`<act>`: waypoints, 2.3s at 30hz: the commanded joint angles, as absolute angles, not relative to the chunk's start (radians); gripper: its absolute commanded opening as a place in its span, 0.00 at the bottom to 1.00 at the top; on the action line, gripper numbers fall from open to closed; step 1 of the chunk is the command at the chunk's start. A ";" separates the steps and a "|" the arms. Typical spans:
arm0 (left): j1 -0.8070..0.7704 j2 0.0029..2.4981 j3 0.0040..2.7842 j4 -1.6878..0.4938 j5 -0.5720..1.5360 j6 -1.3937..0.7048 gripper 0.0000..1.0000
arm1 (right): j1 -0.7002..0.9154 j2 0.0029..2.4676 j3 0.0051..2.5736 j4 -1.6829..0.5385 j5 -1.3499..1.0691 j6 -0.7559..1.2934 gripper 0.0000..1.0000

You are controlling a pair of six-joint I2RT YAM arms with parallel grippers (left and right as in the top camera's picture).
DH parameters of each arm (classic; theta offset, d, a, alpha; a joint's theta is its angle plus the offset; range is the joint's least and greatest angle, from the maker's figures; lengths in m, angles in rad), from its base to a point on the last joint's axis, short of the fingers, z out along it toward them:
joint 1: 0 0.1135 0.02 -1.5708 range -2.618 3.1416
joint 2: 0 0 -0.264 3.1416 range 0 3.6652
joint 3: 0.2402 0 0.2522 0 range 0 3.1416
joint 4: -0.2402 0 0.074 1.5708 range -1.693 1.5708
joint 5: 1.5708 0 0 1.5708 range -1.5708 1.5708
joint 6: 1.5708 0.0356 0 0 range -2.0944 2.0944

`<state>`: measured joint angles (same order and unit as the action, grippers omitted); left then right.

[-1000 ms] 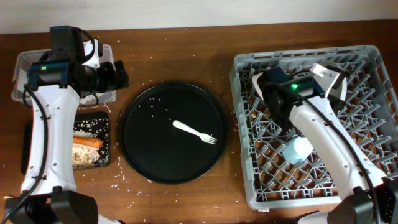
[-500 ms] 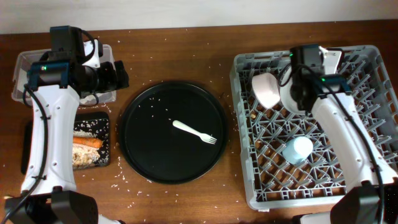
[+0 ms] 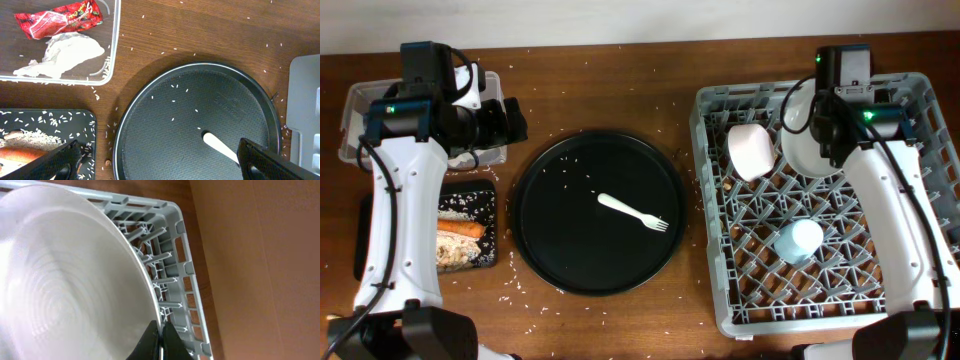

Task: Sort waste into correct bins and load items into the dishwasher rack
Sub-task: 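Stand the white plate upright in the rack and release, then move the right gripper back over the round black tray, then grasp the white plastic fork on the tray with the right gripper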

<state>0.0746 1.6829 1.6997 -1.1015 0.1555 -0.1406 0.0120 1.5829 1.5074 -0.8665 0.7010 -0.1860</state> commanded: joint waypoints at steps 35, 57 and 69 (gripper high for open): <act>0.077 1.677 1.696 -1.100 0.149 -0.142 0.99 | 0.547 1.879 1.774 -1.123 -0.120 -0.258 0.89; 0.075 1.677 1.696 -1.100 0.149 -0.142 0.99 | 0.661 2.233 1.692 -1.085 -0.120 -0.254 0.41; 0.075 1.677 1.696 -1.100 0.149 -0.142 0.99 | 0.659 2.249 1.709 -1.131 -0.121 -0.193 0.04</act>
<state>0.0742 1.6829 1.6997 -1.1015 0.1520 -0.1406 0.6655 2.2154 1.7115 -1.0996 -0.1524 -0.2466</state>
